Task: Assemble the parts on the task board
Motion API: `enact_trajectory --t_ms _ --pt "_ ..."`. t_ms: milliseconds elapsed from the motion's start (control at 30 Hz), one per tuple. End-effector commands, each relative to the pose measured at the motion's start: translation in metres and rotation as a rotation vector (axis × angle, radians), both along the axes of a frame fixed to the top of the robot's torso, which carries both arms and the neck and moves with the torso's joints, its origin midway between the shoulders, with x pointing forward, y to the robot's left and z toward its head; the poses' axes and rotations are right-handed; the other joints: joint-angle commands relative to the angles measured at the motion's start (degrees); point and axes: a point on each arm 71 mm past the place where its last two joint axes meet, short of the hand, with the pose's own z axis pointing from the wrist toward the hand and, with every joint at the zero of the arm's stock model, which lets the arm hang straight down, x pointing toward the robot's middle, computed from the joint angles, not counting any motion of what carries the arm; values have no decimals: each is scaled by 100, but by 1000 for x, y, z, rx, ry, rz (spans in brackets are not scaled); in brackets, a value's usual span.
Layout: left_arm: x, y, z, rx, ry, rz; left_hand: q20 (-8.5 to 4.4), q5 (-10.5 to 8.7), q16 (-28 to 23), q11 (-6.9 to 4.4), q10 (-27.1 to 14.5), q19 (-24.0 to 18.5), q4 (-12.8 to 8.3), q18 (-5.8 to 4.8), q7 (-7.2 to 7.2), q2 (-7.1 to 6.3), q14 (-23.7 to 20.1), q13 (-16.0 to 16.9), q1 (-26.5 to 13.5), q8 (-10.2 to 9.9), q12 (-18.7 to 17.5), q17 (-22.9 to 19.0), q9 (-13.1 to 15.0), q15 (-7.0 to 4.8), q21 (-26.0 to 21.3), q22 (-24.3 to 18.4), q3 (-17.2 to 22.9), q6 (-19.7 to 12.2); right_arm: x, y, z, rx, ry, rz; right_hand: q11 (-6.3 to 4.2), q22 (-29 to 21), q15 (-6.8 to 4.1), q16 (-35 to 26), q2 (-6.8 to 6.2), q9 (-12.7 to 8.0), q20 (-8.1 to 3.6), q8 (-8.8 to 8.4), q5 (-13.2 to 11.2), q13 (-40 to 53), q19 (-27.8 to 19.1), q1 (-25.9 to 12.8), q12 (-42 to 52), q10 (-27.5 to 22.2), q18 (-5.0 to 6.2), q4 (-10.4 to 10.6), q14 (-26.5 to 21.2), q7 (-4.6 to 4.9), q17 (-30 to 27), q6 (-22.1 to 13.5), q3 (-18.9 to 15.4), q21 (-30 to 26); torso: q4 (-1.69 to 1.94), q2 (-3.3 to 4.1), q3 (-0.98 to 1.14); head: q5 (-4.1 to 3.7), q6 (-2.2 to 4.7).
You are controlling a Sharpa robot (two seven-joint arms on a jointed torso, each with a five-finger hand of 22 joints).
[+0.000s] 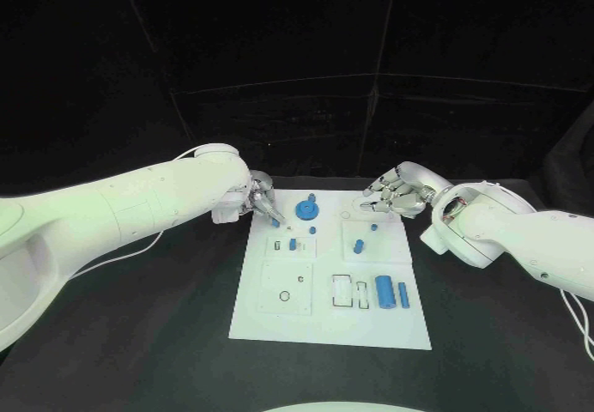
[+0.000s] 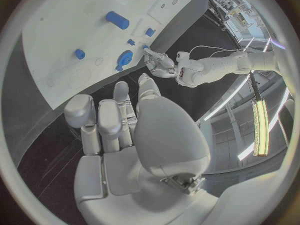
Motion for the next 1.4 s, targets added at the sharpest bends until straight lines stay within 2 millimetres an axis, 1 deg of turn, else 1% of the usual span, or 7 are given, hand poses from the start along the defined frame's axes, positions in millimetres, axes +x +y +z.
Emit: enact_trajectory --t_ms 33,567,900,1133,1200,1233,1400 --pt "-2 0 7 -70 -48 37 -30 17 19 -32 44 9 -394 -22 -44 -85 594 -5 -12 27 -23 1510 83 -13 -16 139 461 8 0 0 1 5 -3 8 14 -9 -26 -21 24 3 5 26 20 5 -17 -43 40 -9 58 25 12 -11 -3 -46 -20 -19 23 -21 9 2 -4" --pt "-41 13 17 -153 -272 38 -50 16 19 -53 133 64 -559 -41 -66 -371 594 -9 -224 82 -37 1510 195 -36 48 236 1075 11 1 -4 1 10 -3 0 14 -13 -26 -21 25 3 5 27 22 5 -18 -44 41 -10 58 27 13 -11 -1 -46 -22 -22 77 -52 15 6 -41" --pt "-65 14 1 -97 -336 -36 -55 17 19 -64 178 87 -603 -51 -73 -575 594 -17 -391 99 -51 1510 251 -40 75 283 1527 29 1 -5 1 10 -3 -1 14 -13 -26 -21 25 3 5 27 22 5 -18 -44 41 -10 58 27 13 -11 -1 -46 -22 -22 71 -41 8 25 -44" --pt "-72 9 -12 -81 -320 -57 -55 17 19 -64 179 88 -604 -51 -74 -586 594 -19 -401 100 -53 1510 253 -40 75 285 1552 31 1 -5 1 10 -4 1 14 -13 -26 -21 25 3 5 27 22 5 -18 -44 41 -10 58 27 13 -11 -1 -46 -22 -22 59 -38 11 23 -55" --pt "-73 8 -14 -80 -316 -60 -56 17 19 -64 195 88 -600 -50 -73 -655 594 -16 -480 106 -54 1510 277 -40 70 286 1729 38 1 -5 1 10 -4 1 14 -13 -26 -21 25 3 5 27 22 5 -18 -44 41 -10 58 27 13 -11 -1 -46 -22 -22 59 -39 7 21 -54" --pt "-74 8 -15 -79 -314 -61 -56 17 19 -64 195 88 -600 -50 -73 -655 594 -16 -480 106 -54 1510 277 -40 70 286 1729 38 1 -5 1 10 -4 1 14 -13 -26 -21 25 3 5 27 22 5 -18 -44 41 -10 58 27 13 -11 -1 -46 -22 -22 61 -41 17 19 -56" --pt "-76 7 -18 -72 -301 -65 -56 17 19 -64 198 89 -593 -50 -73 -662 594 -16 -498 109 -54 1510 282 -40 71 288 1757 40 1 -5 1 10 -4 1 14 -13 -26 -21 25 3 5 27 22 5 -18 -44 41 -10 58 27 13 -11 -1 -46 -22 -22 63 -40 20 13 -58"
